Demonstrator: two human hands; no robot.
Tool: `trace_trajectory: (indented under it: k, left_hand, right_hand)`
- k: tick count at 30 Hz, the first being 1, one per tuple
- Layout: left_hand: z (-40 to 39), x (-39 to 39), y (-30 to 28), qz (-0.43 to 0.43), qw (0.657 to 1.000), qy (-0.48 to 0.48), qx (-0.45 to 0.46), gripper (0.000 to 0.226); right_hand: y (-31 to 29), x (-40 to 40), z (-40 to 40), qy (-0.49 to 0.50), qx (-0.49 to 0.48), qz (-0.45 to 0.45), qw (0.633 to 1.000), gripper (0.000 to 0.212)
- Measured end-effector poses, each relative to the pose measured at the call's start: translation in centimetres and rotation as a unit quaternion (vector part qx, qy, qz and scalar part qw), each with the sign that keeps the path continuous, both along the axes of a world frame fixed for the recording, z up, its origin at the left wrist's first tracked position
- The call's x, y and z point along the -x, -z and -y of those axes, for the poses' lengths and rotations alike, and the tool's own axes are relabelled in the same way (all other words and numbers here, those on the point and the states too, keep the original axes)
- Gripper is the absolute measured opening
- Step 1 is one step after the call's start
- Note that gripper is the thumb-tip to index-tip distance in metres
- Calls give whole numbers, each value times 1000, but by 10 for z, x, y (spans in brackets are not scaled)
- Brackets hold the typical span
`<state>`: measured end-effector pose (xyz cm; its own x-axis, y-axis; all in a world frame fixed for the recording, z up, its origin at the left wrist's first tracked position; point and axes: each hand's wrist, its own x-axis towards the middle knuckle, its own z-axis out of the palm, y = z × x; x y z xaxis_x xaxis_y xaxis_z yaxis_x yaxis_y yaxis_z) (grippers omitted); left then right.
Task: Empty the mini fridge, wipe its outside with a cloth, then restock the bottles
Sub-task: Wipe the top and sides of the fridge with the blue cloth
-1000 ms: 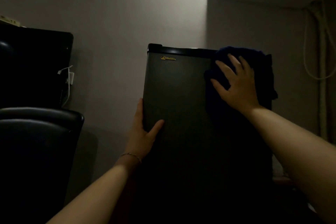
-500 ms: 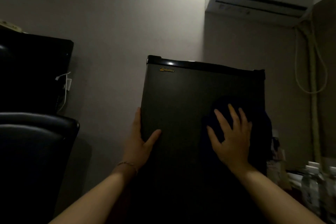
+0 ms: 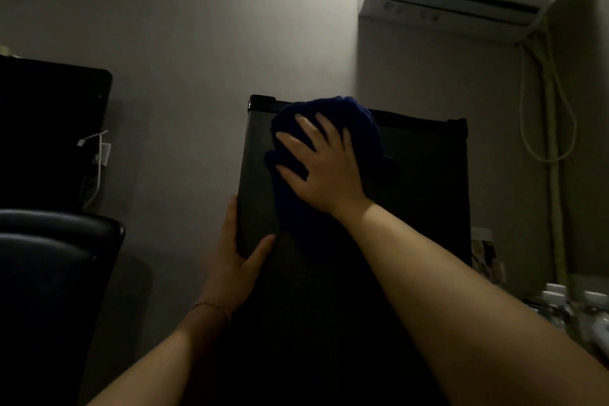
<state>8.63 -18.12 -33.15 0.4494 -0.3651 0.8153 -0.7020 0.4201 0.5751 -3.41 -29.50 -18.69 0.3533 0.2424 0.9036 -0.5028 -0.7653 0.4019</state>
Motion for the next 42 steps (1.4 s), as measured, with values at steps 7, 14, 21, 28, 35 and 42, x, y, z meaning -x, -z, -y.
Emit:
trace_trajectory:
  k: [7,14,21,28,35,42]
  left_hand:
    - [-4,0,-1,3,1000,-1,-6,89]
    - [-7,-2,0,-1,1000,13,-13,90]
    - [-4,-1,0,0,1000,1,-14,92]
    - [1,-3,1,9,1000,-11,-3,92]
    - [2,-1,4,11,1000,-25,-3,90]
    - [-1,2,3,18,1000,-25,-2,84]
  right_hand:
    - [-7,38,19,10,-84,69,994,56]
    - [6,87,54,14,-119,116,986,58]
    - [55,96,57,46,-152,150,976,63]
    - [61,44,23,64,-106,83,989,64]
    - [54,9,0,59,-78,77,992,60]
    - [44,-19,-27,53,-66,33,996,61]
